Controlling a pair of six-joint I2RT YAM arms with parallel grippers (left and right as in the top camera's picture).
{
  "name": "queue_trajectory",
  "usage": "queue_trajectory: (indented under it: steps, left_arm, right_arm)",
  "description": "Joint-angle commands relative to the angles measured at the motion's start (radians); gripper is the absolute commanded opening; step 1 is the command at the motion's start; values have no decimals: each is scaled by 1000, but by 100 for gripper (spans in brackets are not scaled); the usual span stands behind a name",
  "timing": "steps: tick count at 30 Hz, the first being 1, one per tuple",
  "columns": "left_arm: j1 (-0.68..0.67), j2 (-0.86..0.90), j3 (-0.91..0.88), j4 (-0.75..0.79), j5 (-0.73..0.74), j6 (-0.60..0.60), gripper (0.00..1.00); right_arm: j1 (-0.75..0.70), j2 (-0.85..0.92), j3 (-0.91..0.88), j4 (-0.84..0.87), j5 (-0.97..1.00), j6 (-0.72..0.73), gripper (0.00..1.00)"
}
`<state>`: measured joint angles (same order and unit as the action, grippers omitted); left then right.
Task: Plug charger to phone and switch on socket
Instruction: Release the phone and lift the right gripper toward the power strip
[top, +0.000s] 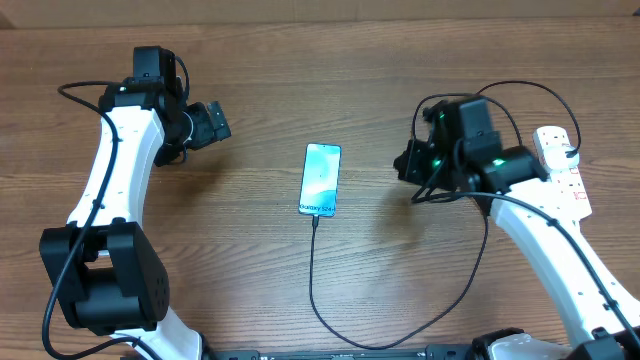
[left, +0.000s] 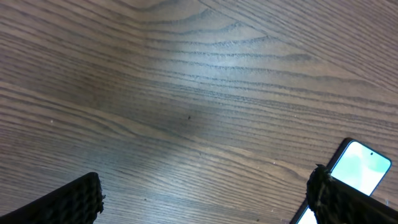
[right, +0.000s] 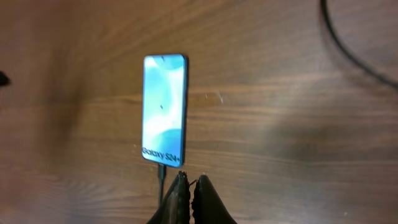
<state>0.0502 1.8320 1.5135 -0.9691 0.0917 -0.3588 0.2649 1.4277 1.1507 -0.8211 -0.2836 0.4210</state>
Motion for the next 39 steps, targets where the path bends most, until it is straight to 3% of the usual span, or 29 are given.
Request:
queue_trajectory:
  steps: [1, 13, 22, 39]
  left_arm:
    - [-5, -1, 8, 1, -15, 23, 100]
    - [-5, -1, 8, 1, -15, 23, 100]
    - [-5, -1, 8, 1, -14, 23, 100]
    - [-5, -1, 8, 1, -15, 23, 100]
  right_arm:
    - [-42, -25, 132, -111, -17, -75, 4]
    - [-115, -25, 253, -325, -17, -116, 4]
    - [-177, -23, 339, -363, 5, -142, 4]
    - [-294, 72, 342, -291, 67, -195, 6]
